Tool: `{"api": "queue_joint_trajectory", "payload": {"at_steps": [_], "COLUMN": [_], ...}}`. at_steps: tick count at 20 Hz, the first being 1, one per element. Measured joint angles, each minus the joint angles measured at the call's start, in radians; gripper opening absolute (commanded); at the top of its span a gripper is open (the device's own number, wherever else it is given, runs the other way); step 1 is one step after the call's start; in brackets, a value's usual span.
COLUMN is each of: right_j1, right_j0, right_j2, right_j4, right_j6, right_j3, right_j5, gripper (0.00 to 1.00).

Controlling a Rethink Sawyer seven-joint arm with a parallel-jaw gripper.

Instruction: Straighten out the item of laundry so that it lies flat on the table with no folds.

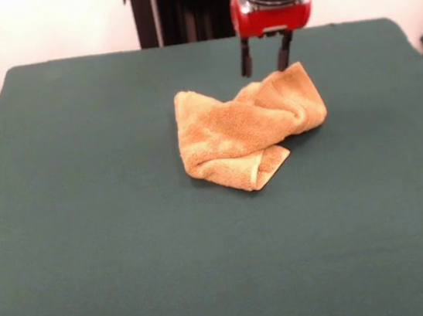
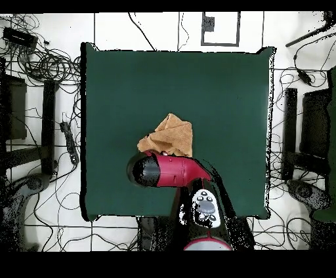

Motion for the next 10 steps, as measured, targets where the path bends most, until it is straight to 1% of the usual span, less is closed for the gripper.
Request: {"api": "queue_joint_trajectory", "payload": {"at_steps": [1,10], "right_j1": [0.014,0.048], "right_j0": [0.0,0.002], "right_j2": [0.002,0.008], "right_j4": [0.0,0.0], "right_j6": [0.0,0.0], "right_j3": [-0.015,-0.048], "right_j5": [0.0,0.003], "gripper": [1.0,1.0]}}
